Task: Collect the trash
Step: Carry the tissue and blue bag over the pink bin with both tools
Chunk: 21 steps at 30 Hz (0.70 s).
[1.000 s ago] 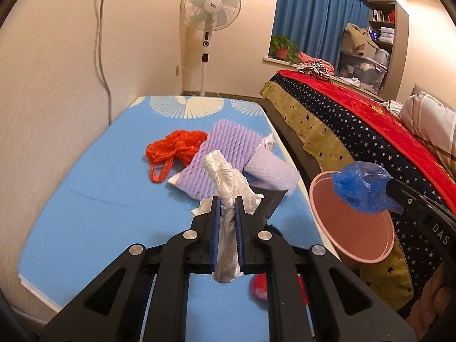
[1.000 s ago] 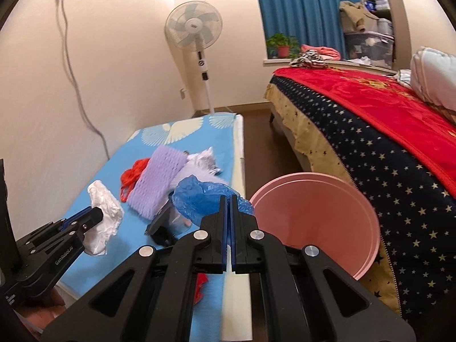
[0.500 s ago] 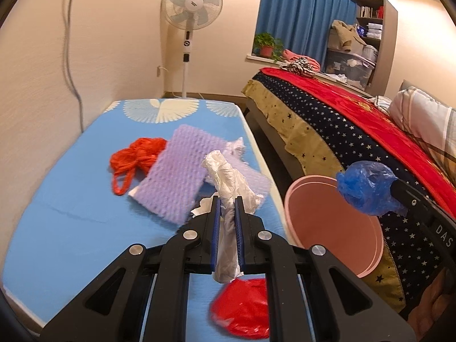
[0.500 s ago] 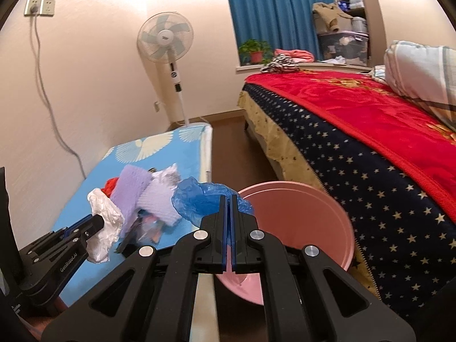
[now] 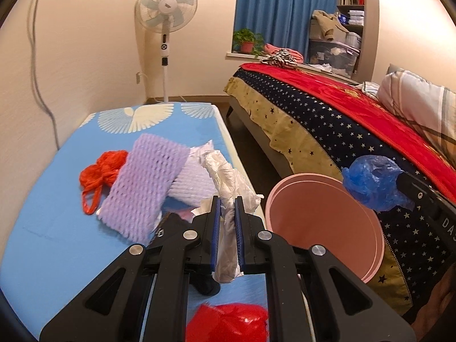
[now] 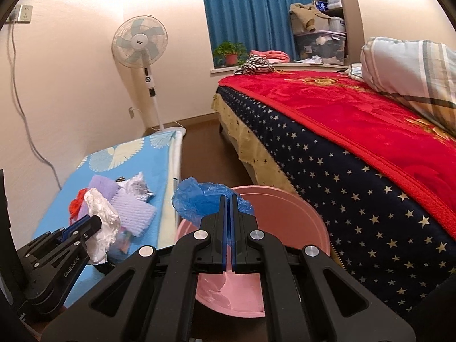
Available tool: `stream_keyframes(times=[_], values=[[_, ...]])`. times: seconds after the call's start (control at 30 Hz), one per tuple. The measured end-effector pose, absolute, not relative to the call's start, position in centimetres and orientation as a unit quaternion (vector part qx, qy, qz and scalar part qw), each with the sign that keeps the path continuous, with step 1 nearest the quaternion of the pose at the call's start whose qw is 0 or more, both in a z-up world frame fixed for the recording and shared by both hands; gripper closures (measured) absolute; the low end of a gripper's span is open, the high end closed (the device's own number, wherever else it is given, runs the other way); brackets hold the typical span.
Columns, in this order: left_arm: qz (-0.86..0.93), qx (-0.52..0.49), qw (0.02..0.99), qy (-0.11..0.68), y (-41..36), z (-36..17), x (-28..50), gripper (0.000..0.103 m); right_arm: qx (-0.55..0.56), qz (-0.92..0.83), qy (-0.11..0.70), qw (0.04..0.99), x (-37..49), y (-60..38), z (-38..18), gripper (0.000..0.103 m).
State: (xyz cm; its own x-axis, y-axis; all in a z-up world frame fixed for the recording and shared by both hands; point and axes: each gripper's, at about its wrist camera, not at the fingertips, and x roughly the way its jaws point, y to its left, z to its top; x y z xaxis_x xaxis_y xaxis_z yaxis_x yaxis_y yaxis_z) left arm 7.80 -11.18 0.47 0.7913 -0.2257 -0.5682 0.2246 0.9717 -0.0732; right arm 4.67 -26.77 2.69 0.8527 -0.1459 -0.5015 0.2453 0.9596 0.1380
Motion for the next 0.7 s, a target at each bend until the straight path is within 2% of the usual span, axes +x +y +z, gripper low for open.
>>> stream_keyframes(times=[0.7], values=[[-0.177, 0.013, 0.937, 0.3, -15.2, -0.3, 8.9, 0.093, 0.101, -0.171, 0.261, 0.945, 5.1, -29.6, 1.5, 0.102]])
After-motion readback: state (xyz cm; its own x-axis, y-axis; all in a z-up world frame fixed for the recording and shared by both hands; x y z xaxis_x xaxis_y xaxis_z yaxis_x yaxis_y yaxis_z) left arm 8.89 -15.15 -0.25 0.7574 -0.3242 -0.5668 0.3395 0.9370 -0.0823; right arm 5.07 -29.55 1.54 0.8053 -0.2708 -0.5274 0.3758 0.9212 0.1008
